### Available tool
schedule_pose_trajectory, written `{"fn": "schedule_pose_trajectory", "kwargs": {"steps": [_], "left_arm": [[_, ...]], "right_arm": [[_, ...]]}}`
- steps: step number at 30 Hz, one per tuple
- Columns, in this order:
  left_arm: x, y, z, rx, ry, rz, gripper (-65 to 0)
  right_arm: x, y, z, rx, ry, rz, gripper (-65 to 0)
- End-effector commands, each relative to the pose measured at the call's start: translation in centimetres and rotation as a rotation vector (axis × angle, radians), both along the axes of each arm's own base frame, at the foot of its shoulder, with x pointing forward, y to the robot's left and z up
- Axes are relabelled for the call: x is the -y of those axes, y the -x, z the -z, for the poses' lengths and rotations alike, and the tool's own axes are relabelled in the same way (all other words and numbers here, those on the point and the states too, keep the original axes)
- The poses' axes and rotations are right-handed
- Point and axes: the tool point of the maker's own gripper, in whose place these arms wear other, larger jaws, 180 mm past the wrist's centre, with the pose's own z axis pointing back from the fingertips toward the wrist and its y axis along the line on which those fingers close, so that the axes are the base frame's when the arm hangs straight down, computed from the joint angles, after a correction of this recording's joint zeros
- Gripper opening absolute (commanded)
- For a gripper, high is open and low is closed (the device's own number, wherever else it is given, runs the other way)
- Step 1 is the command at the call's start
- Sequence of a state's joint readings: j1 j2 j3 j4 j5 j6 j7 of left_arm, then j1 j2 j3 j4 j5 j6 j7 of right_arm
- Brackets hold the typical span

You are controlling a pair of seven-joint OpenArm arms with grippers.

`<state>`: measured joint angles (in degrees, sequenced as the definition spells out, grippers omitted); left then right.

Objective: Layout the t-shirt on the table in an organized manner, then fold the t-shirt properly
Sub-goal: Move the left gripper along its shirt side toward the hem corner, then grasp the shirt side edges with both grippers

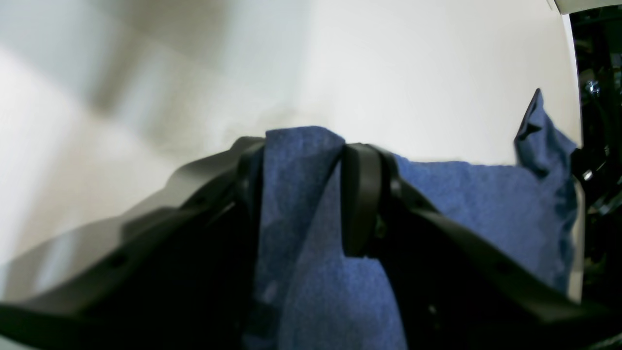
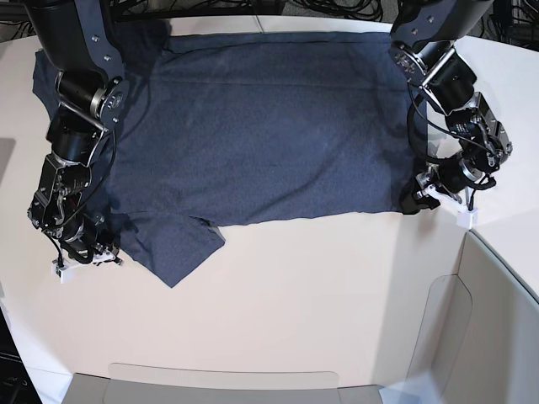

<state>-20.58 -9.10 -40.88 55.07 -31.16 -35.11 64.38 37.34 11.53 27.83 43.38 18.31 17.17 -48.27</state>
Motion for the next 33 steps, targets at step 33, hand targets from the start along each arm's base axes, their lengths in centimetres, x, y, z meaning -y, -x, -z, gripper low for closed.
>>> {"fn": "schedule_pose_trajectory", "kwargs": {"steps": [33], "left_arm": [[0.4, 4.5, 3.8, -0.192, -0.044, 0.073, -63.9]], "right_arm": [[-5.6, -1.9, 0.4, 0.008, 0.065, -0.211, -34.5]]}}
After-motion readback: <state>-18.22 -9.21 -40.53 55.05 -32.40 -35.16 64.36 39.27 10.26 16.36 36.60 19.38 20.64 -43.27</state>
